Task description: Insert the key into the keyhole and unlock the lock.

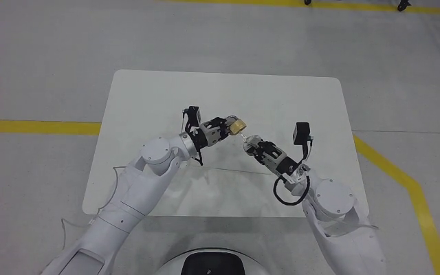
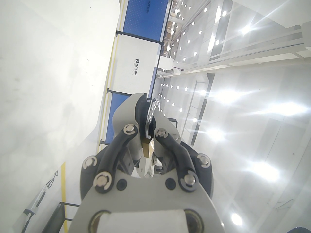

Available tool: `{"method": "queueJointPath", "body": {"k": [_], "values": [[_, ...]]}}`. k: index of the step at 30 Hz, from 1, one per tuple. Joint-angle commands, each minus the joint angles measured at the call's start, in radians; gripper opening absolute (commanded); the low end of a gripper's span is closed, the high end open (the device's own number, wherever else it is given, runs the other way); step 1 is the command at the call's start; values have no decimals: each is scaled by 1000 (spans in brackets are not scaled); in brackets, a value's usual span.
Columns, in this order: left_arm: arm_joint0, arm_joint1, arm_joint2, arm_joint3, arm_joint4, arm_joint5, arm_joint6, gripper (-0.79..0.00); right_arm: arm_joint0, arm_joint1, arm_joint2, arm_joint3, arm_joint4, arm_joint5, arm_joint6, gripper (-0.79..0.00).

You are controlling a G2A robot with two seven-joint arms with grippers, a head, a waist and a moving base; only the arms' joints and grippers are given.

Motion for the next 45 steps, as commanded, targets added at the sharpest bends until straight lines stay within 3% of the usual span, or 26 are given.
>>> {"method": "queueJointPath", "body": {"k": [1, 45], "values": [[1, 0, -1, 0, 1, 0, 0, -785, 0, 0, -1, 3, -6, 0, -5, -785], [-8, -7, -3, 3, 56, -8, -31, -785, 59, -17, -38, 37, -17, 47, -56, -785]]}}
